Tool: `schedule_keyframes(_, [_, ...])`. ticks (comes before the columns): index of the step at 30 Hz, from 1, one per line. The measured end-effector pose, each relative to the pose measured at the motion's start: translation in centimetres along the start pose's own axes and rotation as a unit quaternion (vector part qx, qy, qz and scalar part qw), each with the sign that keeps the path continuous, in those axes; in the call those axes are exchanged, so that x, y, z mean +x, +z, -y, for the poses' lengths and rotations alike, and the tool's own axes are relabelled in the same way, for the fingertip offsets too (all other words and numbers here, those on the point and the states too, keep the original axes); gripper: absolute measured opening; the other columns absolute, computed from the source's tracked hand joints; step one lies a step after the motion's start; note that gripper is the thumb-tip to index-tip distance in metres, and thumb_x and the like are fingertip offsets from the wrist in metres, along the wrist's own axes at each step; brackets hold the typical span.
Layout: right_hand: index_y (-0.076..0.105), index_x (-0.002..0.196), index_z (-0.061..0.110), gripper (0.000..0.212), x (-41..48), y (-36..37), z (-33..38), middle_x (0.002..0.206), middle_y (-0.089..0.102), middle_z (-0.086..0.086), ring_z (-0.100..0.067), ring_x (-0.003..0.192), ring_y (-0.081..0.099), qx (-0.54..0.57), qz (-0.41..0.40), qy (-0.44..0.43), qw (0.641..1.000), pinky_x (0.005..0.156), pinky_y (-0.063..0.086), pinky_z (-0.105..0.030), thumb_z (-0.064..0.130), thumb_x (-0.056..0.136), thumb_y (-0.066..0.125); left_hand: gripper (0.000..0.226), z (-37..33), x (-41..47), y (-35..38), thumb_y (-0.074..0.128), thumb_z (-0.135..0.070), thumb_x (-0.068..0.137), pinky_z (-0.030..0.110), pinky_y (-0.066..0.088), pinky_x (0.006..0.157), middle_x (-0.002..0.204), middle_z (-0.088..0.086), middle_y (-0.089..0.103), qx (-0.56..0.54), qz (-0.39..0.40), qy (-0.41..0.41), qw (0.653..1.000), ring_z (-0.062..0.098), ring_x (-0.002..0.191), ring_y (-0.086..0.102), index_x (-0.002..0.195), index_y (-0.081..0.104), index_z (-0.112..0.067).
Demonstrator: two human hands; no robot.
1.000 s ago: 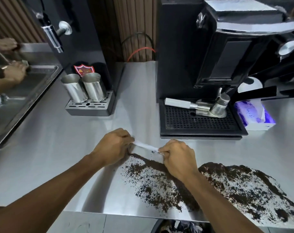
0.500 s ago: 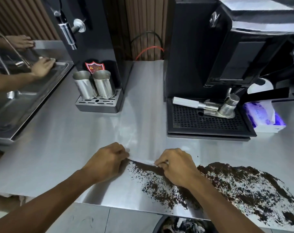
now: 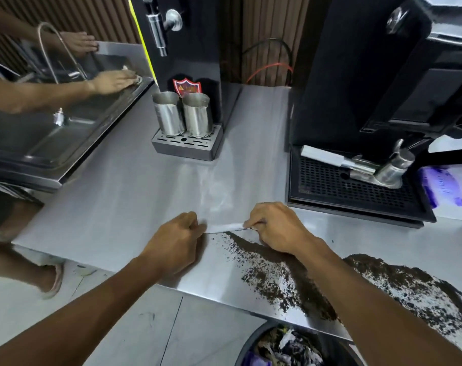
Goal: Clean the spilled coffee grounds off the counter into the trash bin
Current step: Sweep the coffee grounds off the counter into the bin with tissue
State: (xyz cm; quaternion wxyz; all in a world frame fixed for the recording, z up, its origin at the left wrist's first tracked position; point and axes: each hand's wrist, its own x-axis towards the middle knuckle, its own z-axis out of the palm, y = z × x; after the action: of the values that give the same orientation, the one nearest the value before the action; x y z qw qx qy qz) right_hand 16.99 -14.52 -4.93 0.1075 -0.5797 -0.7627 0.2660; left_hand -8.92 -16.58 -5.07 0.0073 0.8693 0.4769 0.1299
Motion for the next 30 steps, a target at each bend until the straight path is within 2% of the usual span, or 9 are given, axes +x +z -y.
schedule_keyframes(5, [0.075, 0.098, 0.034, 0.021, -4.5, -1.4, -2.1, 0.092, 0.061, 0.026, 0.010, 0.078, 0.051, -0.020, 0.081, -0.059, 0.995, 0.066, 0.030, -0.007, 0.017, 0.090, 0.065, 0.013, -7.3, -4.9, 0.0, 0.060, -0.014, 0.086, 0.031, 0.038, 0.043, 0.069, 0.002, 0.045, -0.067, 0.015, -0.015, 0.998, 0.021, 0.052, 0.044, 0.073, 0.060, -0.012])
schedule_keyframes(9, [0.075, 0.097, 0.035, 0.020, -5.0, -3.0, -2.2, 0.092, 0.062, 0.022, 0.005, 0.082, 0.054, -0.014, 0.110, -0.055, 0.992, 0.069, 0.036, -0.011, 0.018, 0.091, 0.065, 0.013, -8.9, -4.9, -0.4, 0.061, -0.013, 0.084, 0.031, 0.040, 0.043, 0.069, 0.001, 0.048, -0.089, 0.014, -0.066, 0.994, 0.020, 0.055, 0.045, 0.072, 0.059, -0.015])
schedule_keyframes(11, [0.075, 0.098, 0.034, 0.019, -3.0, -3.3, -1.1, 0.090, 0.061, 0.019, 0.002, 0.079, 0.053, -0.010, 0.079, -0.055, 0.995, 0.067, 0.037, -0.014, 0.019, 0.091, 0.065, 0.021, -7.4, -3.7, -1.2, 0.046, -0.021, 0.087, 0.030, 0.041, 0.043, 0.070, 0.003, 0.052, -0.096, -0.021, -0.094, 0.991, 0.022, 0.055, 0.047, 0.078, 0.064, -0.014])
schedule_keyframes(13, [0.076, 0.098, 0.031, 0.018, -0.2, -2.8, 0.0, 0.090, 0.061, 0.019, -0.001, 0.080, 0.054, -0.016, 0.038, -0.061, 0.997, 0.074, 0.045, -0.022, 0.019, 0.090, 0.066, 0.034, -5.4, -2.4, -1.6, 0.037, -0.026, 0.083, 0.028, 0.041, 0.043, 0.070, 0.005, 0.055, -0.065, -0.040, -0.111, 0.991, 0.027, 0.055, 0.051, 0.088, 0.068, -0.013])
schedule_keyframes(16, [0.076, 0.098, 0.029, 0.019, 3.1, -0.9, 1.6, 0.093, 0.062, 0.015, -0.010, 0.085, 0.056, -0.032, 0.007, -0.078, 0.996, 0.080, 0.050, -0.030, 0.016, 0.090, 0.066, 0.042, -3.1, -1.9, -1.1, 0.031, -0.028, 0.079, 0.030, 0.041, 0.043, 0.067, 0.006, 0.052, -0.002, -0.001, -0.145, 0.989, 0.030, 0.053, 0.051, 0.090, 0.069, -0.013])
schedule_keyframes(19, [0.077, 0.093, 0.029, 0.021, 4.4, 0.8, 2.8, 0.095, 0.065, 0.012, -0.015, 0.090, 0.060, -0.027, 0.013, -0.096, 0.995, 0.081, 0.050, -0.033, 0.012, 0.089, 0.065, 0.039, -2.9, -3.3, -0.4, 0.029, -0.026, 0.079, 0.028, 0.037, 0.041, 0.064, 0.007, 0.045, 0.014, -0.003, -0.179, 0.984, 0.030, 0.049, 0.045, 0.077, 0.065, -0.010])
schedule_keyframes(23, [0.077, 0.086, 0.030, 0.023, 3.3, 0.5, 2.0, 0.091, 0.065, 0.015, -0.011, 0.086, 0.059, -0.016, 0.037, -0.115, 0.993, 0.080, 0.051, -0.035, 0.010, 0.087, 0.066, 0.033, -6.3, -5.6, 0.1, 0.033, -0.026, 0.082, 0.026, 0.028, 0.044, 0.064, 0.006, 0.042, -0.017, -0.025, -0.178, 0.984, 0.027, 0.046, 0.041, 0.076, 0.062, -0.010])
schedule_keyframes(28, [0.078, 0.089, 0.029, 0.012, -1.4, -2.2, -1.6, 0.090, 0.066, 0.018, -0.004, 0.083, 0.060, -0.028, 0.084, -0.120, 0.989, 0.082, 0.052, -0.032, 0.019, 0.087, 0.071, 0.019, -12.8, -6.0, 1.3, 0.046, -0.024, 0.089, 0.029, 0.039, 0.043, 0.069, 0.002, 0.046, -0.041, -0.004, -0.171, 0.984, 0.016, 0.050, 0.032, 0.082, 0.061, -0.015])
schedule_keyframes(30, [0.078, 0.088, 0.029, 0.013, -3.4, -3.3, -3.3, 0.091, 0.066, 0.019, -0.001, 0.084, 0.060, -0.032, 0.092, -0.113, 0.989, 0.086, 0.052, -0.031, 0.018, 0.087, 0.071, 0.012, -15.4, -5.7, 1.6, 0.051, -0.023, 0.087, 0.028, 0.039, 0.046, 0.071, 0.002, 0.049, -0.054, 0.020, -0.171, 0.984, 0.017, 0.051, 0.037, 0.084, 0.060, -0.015])
